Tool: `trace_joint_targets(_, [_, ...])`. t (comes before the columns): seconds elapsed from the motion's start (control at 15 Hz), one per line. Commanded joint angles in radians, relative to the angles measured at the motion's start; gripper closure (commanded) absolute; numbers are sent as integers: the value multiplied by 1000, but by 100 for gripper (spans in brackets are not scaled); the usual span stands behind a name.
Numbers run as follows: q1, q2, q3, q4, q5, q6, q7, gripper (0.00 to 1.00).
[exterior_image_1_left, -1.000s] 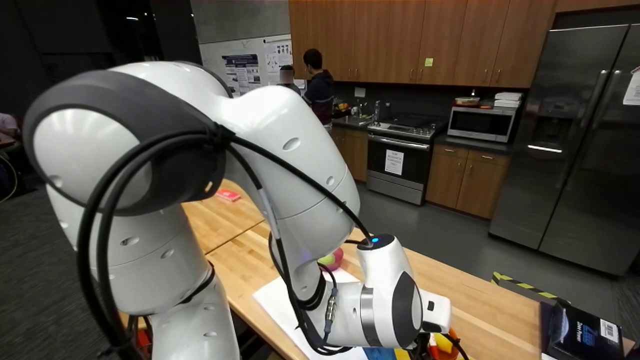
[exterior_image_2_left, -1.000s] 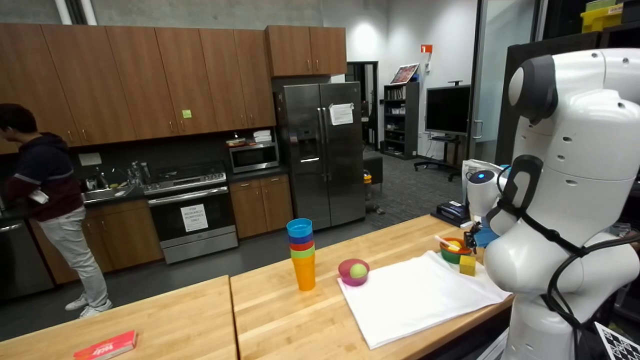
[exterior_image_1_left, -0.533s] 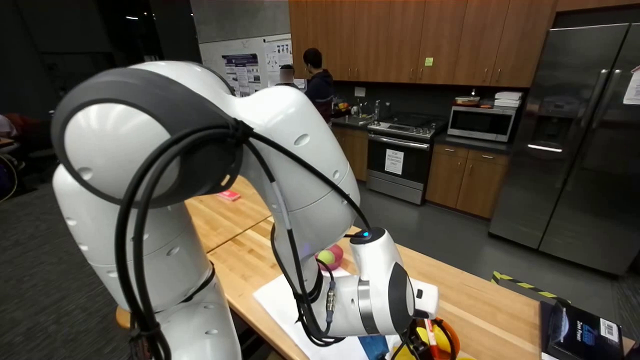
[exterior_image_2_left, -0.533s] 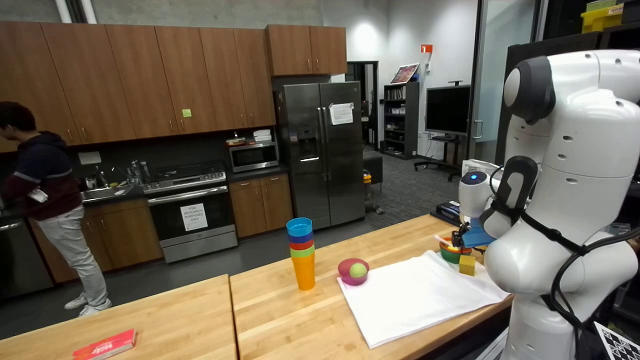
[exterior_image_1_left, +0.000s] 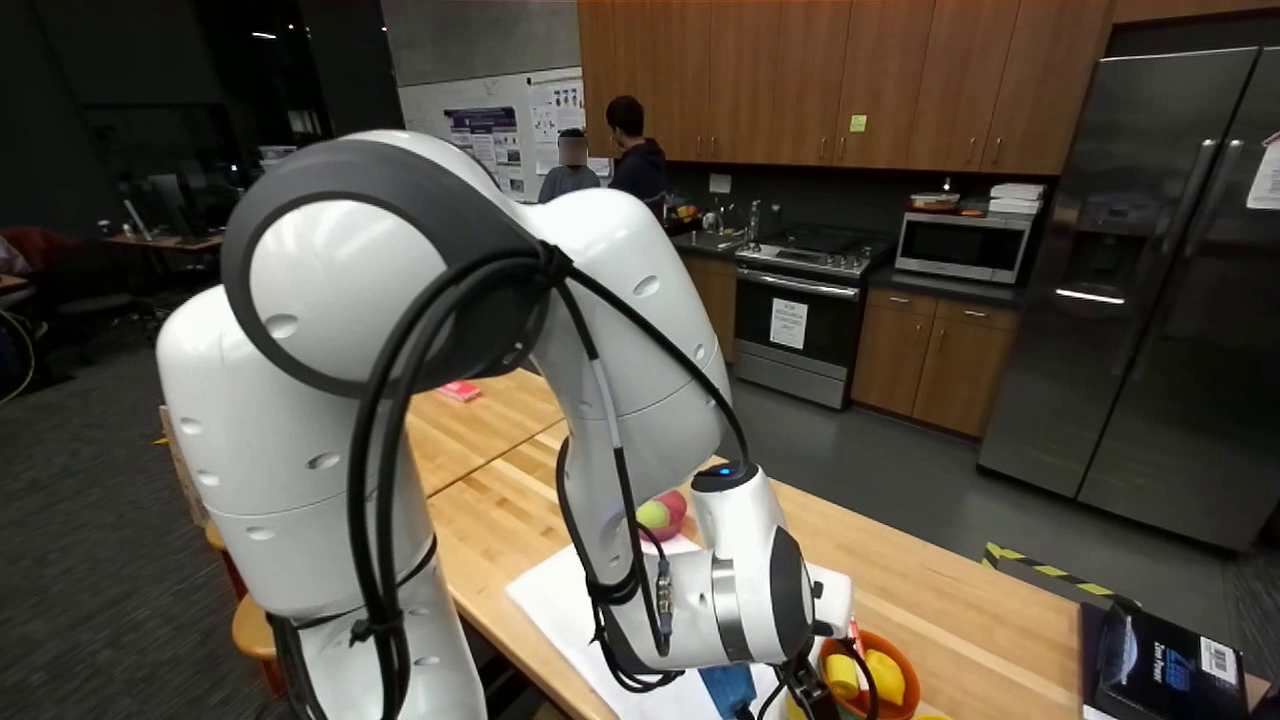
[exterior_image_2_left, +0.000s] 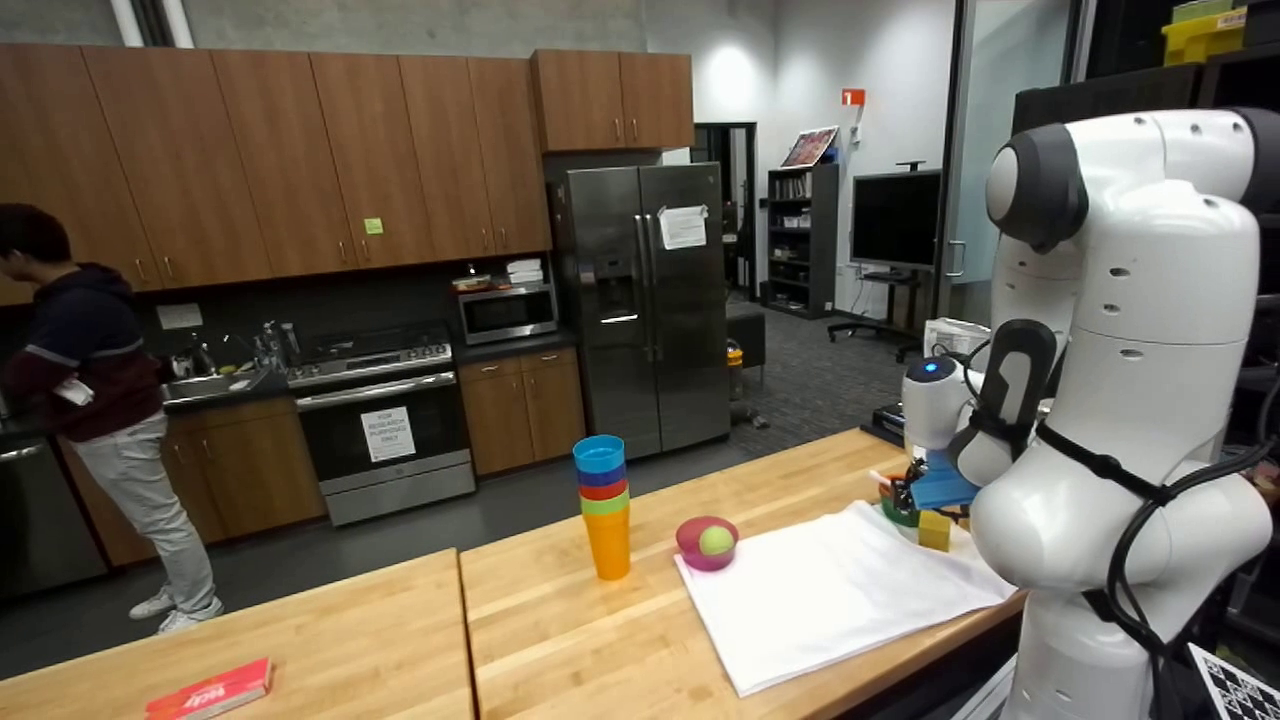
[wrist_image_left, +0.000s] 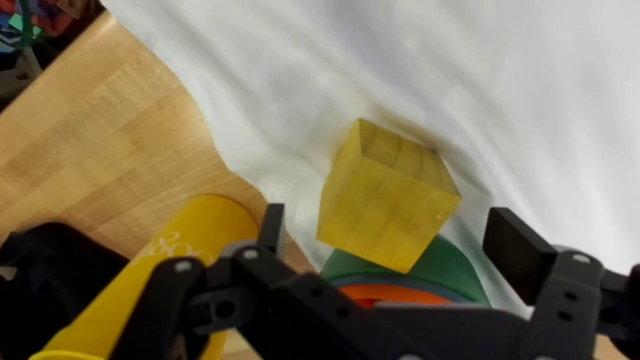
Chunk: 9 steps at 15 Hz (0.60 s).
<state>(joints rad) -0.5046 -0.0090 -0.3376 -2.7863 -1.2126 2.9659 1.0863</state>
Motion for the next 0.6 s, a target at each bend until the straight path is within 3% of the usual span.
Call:
trace_joint_targets(0.0, [-10,50,-10,23,-28,20,36,0])
trace_joint_targets(0.53, [-3,126,-6,73,-6,21,51,0])
